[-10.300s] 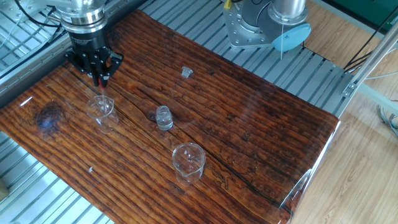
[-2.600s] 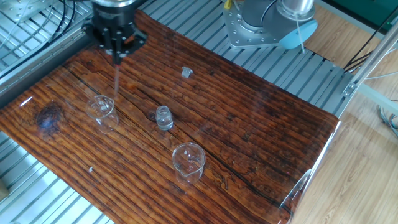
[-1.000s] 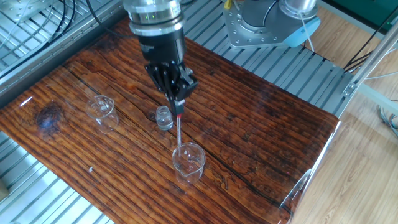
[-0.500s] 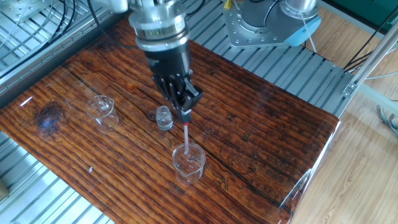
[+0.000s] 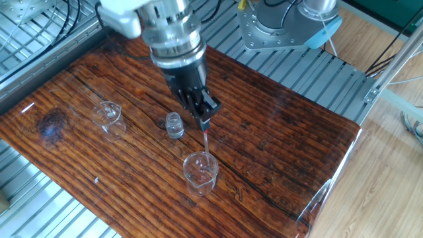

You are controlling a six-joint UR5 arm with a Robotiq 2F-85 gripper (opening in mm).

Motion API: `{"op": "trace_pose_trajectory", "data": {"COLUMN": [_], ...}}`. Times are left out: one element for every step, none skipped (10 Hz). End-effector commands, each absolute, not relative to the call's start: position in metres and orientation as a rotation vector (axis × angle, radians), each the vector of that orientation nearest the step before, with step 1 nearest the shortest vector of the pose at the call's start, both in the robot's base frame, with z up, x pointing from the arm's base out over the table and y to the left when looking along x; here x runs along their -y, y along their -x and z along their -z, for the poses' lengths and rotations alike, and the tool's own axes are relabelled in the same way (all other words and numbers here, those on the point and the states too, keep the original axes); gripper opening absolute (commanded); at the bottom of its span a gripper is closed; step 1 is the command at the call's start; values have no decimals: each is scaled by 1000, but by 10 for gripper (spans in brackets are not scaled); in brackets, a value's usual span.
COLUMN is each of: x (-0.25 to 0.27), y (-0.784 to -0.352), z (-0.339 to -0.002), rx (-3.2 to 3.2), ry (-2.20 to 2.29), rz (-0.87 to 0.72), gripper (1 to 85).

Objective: Transfer liquid using a dropper

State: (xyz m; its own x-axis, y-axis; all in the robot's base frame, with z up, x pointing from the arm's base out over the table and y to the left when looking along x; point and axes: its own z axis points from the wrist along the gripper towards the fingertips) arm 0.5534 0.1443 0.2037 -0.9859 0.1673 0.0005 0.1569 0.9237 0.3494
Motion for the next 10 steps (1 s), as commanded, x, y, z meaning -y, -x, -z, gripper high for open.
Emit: {"op": "trace_pose_trajectory", "data": {"x": [-147, -146, -143, -141, -140, -142, -143, -144, -144, -145], "y": [-561, -564, -565, -567, -570, -572, -574, -575, -576, -578], "z": [-189, -188, -187, -185, -182, -180, -176, -174, -172, -169], "rx": [-3056, -3050, -3049, -3046, -3040, -3037, -3038, -3035, -3029, -3026], "ry": [-253, -251, -247, -240, -234, -232, -229, -230, -228, -229], "rz": [-539, -531, -517, -502, -499, -508, -503, -501, -493, -496], "gripper": [17, 17, 17, 17, 17, 17, 17, 17, 17, 17]}}
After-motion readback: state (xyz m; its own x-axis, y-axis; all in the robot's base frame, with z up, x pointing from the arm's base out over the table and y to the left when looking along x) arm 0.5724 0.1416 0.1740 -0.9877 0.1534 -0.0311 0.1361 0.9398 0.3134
